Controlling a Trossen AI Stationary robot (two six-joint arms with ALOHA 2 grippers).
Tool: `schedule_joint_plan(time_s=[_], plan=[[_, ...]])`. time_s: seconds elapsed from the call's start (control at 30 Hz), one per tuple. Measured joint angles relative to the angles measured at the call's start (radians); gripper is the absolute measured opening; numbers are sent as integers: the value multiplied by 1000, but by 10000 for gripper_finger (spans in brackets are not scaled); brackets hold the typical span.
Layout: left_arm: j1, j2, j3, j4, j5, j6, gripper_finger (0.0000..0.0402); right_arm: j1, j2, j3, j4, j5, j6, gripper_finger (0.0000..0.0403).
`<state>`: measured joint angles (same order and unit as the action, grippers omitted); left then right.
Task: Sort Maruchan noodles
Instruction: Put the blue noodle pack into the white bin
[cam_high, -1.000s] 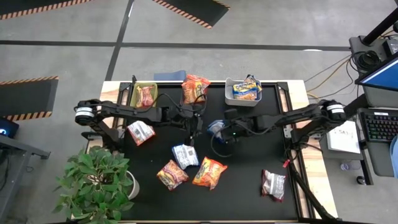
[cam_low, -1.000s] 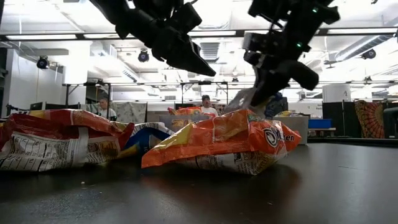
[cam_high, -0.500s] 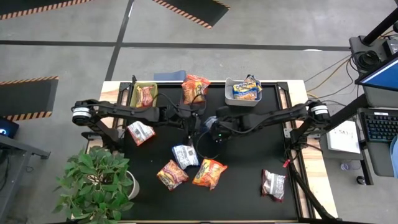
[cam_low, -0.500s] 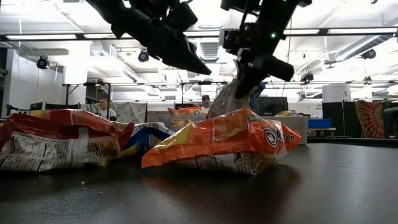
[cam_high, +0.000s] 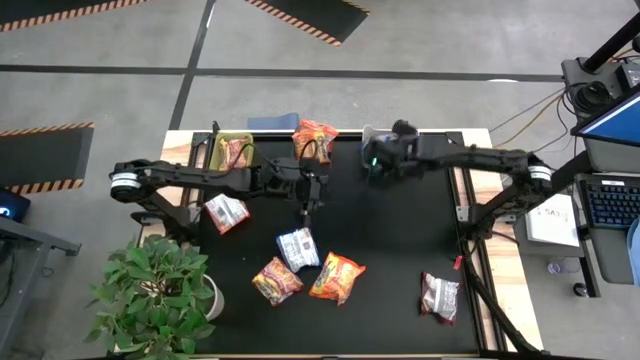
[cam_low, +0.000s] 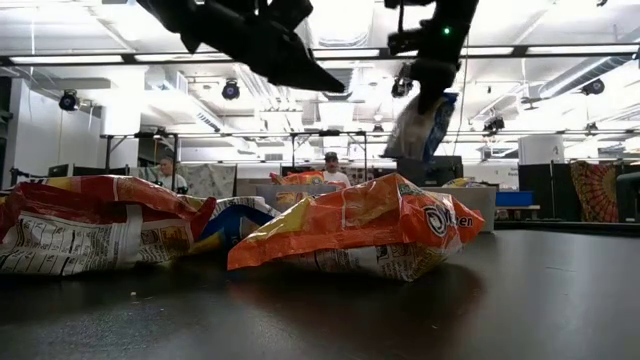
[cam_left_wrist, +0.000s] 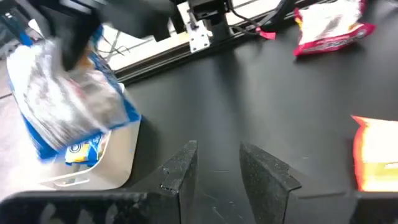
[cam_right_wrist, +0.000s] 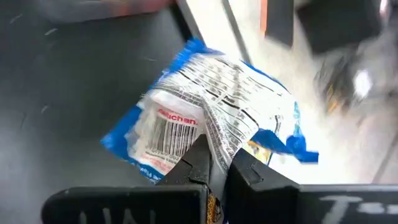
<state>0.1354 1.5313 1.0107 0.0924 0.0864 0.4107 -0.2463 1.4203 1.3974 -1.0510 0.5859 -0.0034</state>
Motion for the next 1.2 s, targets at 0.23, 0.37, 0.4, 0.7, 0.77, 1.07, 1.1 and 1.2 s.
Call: schedule_joint_plan(time_s=[0.23, 0.37, 0.4, 0.7, 0.77, 1.07, 1.1, 1.2], plan=[[35, 30, 1, 47, -18, -3, 102, -241, -9, 10, 30, -208, 119, 9], [53, 45, 1, 71, -93, -4, 102, -331, 19, 10, 86, -266, 105, 9], [59, 53, 1, 83, -103, -7, 102, -344, 27, 10, 99, -281, 100, 9], [100, 124, 1, 125, -104, -23, 102, -382, 140, 9, 169, -301, 64, 9], [106, 125, 1, 126, -105, -27, 102, -381, 171, 18, 166, -301, 64, 9], [111, 126, 1, 133, -104, -27, 102, -380, 286, 87, 175, -301, 82, 14], [111, 126, 1, 133, -104, -27, 102, -380, 295, 90, 177, -301, 81, 18], [111, 126, 1, 133, -104, -27, 102, -380, 319, 90, 190, -302, 82, 42]])
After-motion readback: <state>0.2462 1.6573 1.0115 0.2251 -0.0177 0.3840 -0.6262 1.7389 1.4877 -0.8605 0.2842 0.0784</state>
